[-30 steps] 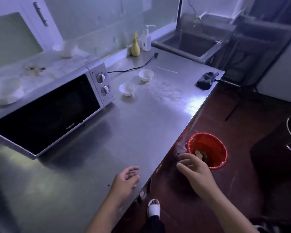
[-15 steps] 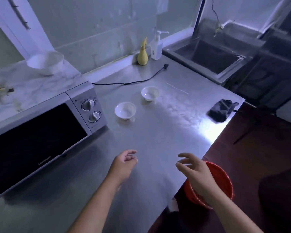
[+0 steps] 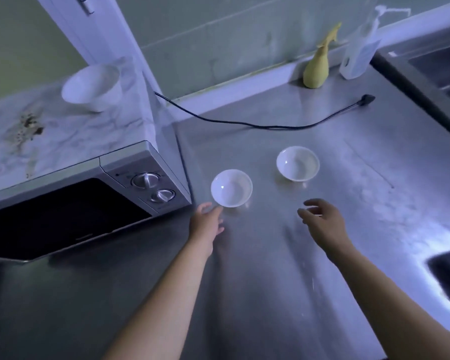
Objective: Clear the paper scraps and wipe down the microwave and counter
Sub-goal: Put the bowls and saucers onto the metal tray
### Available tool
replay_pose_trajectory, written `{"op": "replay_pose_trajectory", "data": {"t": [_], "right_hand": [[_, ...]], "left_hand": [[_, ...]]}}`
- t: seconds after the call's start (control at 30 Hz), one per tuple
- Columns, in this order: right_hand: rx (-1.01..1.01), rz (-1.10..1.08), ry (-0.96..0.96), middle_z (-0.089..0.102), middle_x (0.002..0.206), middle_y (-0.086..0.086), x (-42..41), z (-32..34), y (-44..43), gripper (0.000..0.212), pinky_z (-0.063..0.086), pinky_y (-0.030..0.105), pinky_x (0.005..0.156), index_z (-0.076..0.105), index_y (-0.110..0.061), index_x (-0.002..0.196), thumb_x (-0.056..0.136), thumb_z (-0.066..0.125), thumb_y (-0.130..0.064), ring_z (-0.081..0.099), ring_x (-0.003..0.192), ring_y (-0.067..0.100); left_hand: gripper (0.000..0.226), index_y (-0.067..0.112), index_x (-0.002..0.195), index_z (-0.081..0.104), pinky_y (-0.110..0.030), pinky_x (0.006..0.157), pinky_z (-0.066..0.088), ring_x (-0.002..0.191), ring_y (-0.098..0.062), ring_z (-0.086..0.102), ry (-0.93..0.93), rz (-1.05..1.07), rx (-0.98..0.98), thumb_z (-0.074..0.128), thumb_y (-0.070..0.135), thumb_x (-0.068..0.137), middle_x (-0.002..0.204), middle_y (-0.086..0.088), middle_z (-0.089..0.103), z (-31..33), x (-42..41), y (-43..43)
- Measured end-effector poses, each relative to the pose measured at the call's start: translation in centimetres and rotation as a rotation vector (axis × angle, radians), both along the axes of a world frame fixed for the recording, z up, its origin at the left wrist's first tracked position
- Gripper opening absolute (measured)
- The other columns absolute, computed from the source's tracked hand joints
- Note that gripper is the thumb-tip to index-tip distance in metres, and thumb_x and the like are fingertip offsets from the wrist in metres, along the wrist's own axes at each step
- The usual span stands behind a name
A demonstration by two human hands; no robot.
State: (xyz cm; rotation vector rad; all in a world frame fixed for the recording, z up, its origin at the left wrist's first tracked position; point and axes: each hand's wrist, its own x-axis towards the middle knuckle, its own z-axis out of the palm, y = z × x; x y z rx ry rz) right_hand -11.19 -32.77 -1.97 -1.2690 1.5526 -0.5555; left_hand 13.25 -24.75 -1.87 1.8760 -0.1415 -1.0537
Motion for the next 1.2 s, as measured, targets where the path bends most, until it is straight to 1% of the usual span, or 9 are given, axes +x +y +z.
{"op": "replay_pose_trajectory", "data": {"t": [0.1, 0.27, 0.37, 0.5, 0.7, 0.8, 0.87, 1.0, 1.2], "right_hand": [[0.017, -0.044, -0.021, 0.070, 0.090, 0.000, 1.1, -1.3, -3.5, 0.027, 0.050, 0.030, 0.060, 0.063, -0.016, 0.115, 0.088, 0.067, -0.021, 0.071, 0.079, 0.027], [0.032, -0.208, -0.010, 0.068, 0.090, 0.006, 1.2, -2.2, -9.2, 0.036, 0.057, 0.047, 0.083, 0.060, -0.012, 0.120, 0.086, 0.067, -0.022, 0.069, 0.085, 0.032], [0.132, -0.343, -0.138, 0.062, 0.082, 0.015, 1.4, -2.7, -11.9, 0.040, 0.053, 0.042, 0.067, 0.058, -0.010, 0.124, 0.086, 0.067, -0.017, 0.061, 0.067, 0.031], [0.194, -0.422, -0.225, 0.056, 0.074, 0.016, 2.4, -3.4, -14.1, 0.019, 0.055, 0.040, 0.061, 0.065, -0.006, 0.103, 0.085, 0.067, -0.006, 0.055, 0.056, 0.028], [0.188, -0.459, -0.206, 0.056, 0.076, 0.008, 3.6, -4.2, -14.1, 0.018, 0.060, 0.046, 0.066, 0.059, -0.010, 0.070, 0.079, 0.058, 0.006, 0.056, 0.064, 0.031], [0.182, -0.427, -0.179, 0.052, 0.077, 0.011, 3.1, -4.2, -11.9, 0.017, 0.054, 0.042, 0.070, 0.056, -0.010, 0.064, 0.075, 0.058, 0.002, 0.051, 0.071, 0.029], [0.220, -0.394, -0.219, 0.056, 0.077, 0.012, 2.8, -3.9, -9.0, 0.020, 0.058, 0.042, 0.070, 0.061, -0.012, 0.065, 0.079, 0.059, 0.003, 0.057, 0.072, 0.030], [0.332, -0.301, -0.323, 0.065, 0.086, 0.014, 2.9, -2.4, -1.0, 0.015, 0.061, 0.035, 0.056, 0.069, -0.010, 0.082, 0.086, 0.060, 0.002, 0.068, 0.074, 0.031], [0.490, -0.117, -0.424, 0.068, 0.087, 0.015, 4.6, 0.5, 11.0, 0.012, 0.059, 0.037, 0.061, 0.070, -0.002, 0.098, 0.088, 0.063, -0.001, 0.072, 0.064, 0.023]], "left_hand": [[0.033, 0.018, 0.122, 0.055, -0.035, 0.073, 0.058, 0.079, -0.020, 0.065, 0.054, 0.145, 0.017, 0.065, 0.017, 0.091, 0.093, -0.006, 0.066, -1.0, 0.1, -2.7], [0.031, 0.016, 0.118, 0.061, -0.031, 0.062, 0.060, 0.075, -0.017, 0.068, 0.072, 0.307, -0.009, 0.056, 0.004, 0.090, 0.090, -0.004, 0.069, -2.2, -0.4, -5.1], [0.033, 0.018, 0.117, 0.062, -0.032, 0.060, 0.061, 0.079, -0.018, 0.070, 0.112, 0.336, -0.032, 0.057, 0.001, 0.089, 0.097, -0.006, 0.071, -2.3, -0.3, -5.2], [0.036, 0.017, 0.118, 0.063, -0.036, 0.063, 0.063, 0.087, -0.021, 0.071, 0.207, 0.340, -0.078, 0.058, -0.001, 0.088, 0.103, -0.006, 0.071, -2.1, 0.2, -5.0], [0.040, 0.016, 0.124, 0.064, -0.038, 0.070, 0.062, 0.086, -0.025, 0.068, 0.256, 0.284, -0.122, 0.058, -0.001, 0.089, 0.109, -0.011, 0.071, -1.7, 0.0, -1.9], [0.040, 0.015, 0.124, 0.067, -0.036, 0.076, 0.061, 0.083, -0.025, 0.068, 0.277, 0.240, -0.162, 0.058, -0.002, 0.089, 0.112, -0.013, 0.071, -0.9, -0.6, 1.3], [0.041, 0.015, 0.123, 0.069, -0.036, 0.076, 0.061, 0.077, -0.022, 0.067, 0.281, 0.241, -0.185, 0.056, -0.005, 0.089, 0.108, -0.012, 0.072, -0.2, -0.9, 4.1], [0.041, 0.017, 0.123, 0.068, -0.035, 0.077, 0.060, 0.080, -0.021, 0.067, 0.291, 0.277, -0.208, 0.054, -0.005, 0.092, 0.101, -0.010, 0.073, 1.7, -1.2, 11.5], [0.037, 0.017, 0.117, 0.072, -0.033, 0.069, 0.060, 0.089, -0.023, 0.065, 0.247, 0.429, -0.270, 0.055, -0.003, 0.092, 0.109, -0.009, 0.071, 4.8, -0.4, 23.3]]}}
